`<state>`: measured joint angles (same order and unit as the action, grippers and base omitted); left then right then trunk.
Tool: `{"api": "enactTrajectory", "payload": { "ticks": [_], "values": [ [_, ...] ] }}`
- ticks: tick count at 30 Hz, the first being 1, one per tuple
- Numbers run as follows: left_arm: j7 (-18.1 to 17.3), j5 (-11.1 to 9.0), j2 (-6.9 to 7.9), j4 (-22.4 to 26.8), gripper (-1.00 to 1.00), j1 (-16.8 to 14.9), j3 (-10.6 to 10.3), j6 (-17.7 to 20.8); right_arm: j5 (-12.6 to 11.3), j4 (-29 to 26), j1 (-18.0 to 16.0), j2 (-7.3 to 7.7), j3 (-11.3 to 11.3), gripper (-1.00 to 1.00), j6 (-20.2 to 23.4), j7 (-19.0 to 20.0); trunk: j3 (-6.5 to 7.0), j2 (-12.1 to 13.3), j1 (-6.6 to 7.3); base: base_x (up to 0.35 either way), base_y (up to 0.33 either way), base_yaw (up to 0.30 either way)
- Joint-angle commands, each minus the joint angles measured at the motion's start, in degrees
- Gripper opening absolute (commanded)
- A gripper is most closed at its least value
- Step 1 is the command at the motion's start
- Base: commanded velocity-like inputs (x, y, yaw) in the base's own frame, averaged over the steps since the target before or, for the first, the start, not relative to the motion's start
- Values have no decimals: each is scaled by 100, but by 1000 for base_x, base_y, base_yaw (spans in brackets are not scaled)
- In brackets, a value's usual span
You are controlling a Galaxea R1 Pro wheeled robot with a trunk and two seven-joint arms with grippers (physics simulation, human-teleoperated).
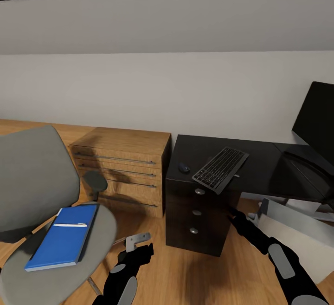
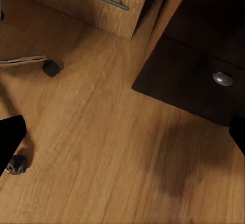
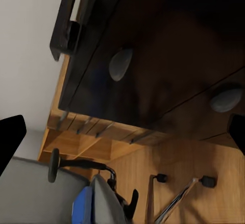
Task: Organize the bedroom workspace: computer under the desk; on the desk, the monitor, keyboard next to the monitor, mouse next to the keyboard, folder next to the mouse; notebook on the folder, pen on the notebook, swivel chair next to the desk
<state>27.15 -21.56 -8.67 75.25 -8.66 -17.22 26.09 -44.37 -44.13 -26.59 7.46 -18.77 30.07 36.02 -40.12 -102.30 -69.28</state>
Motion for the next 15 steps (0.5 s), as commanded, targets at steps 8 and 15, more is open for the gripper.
{"api": "enactTrajectory", "payload": {
  "ticks": [8,15],
  "values": [
    [50,-49,5,7,100,-4,-10,10,-150,1,-4,-88,-10,100,50,-136,-6,-3,1,1,1,0],
    [46,-55,44,7,100,-4,-10,8,-438,-6,-4,-96,-5,100,45,-288,-6,-3,1,125,110,0]
  ]
}}
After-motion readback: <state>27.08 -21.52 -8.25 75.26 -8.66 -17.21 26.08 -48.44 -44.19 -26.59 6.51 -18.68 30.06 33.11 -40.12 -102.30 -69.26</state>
